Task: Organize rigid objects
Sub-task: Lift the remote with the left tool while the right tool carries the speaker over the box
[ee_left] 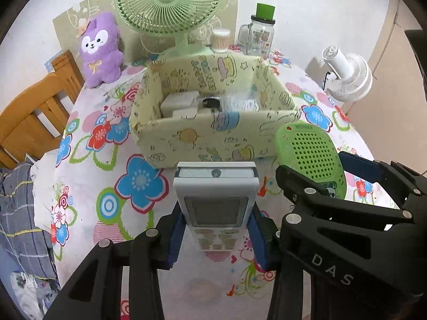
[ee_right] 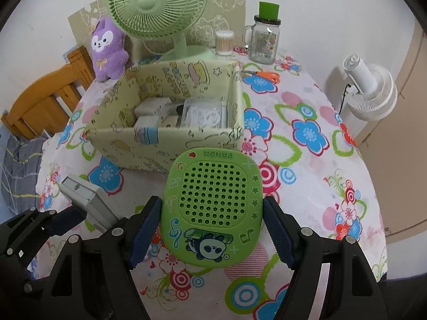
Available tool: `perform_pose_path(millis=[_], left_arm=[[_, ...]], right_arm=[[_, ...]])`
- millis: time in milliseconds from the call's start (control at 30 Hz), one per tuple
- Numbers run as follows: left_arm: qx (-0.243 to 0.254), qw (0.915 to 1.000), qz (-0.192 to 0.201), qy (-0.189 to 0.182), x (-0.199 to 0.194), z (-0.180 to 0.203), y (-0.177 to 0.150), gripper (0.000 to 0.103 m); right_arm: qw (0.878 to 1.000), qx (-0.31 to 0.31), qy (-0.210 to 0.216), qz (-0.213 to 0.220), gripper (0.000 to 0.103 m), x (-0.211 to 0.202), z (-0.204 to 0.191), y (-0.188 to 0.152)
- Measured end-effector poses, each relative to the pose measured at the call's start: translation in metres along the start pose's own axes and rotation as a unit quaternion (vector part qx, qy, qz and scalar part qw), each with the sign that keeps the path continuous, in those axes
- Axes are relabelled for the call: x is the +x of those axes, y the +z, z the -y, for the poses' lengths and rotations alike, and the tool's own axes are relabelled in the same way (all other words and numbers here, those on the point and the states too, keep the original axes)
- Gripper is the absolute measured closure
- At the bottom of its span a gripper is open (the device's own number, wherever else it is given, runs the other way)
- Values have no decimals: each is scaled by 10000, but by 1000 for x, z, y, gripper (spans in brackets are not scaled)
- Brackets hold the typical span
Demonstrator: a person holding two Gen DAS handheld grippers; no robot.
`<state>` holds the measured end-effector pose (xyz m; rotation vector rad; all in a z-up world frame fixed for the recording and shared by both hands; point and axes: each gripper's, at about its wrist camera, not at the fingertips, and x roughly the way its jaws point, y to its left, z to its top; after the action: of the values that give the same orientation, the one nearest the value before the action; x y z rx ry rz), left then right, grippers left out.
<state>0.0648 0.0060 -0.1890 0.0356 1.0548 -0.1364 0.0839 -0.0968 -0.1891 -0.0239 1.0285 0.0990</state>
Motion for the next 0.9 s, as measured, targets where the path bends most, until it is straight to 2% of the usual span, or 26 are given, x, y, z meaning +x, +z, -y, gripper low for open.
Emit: perform_pose_path(millis=[900], left_arm=[[14, 9980, 596, 215, -50, 18, 41, 58]], right_arm=[[9981, -28, 116, 604, 25, -55, 14, 44]])
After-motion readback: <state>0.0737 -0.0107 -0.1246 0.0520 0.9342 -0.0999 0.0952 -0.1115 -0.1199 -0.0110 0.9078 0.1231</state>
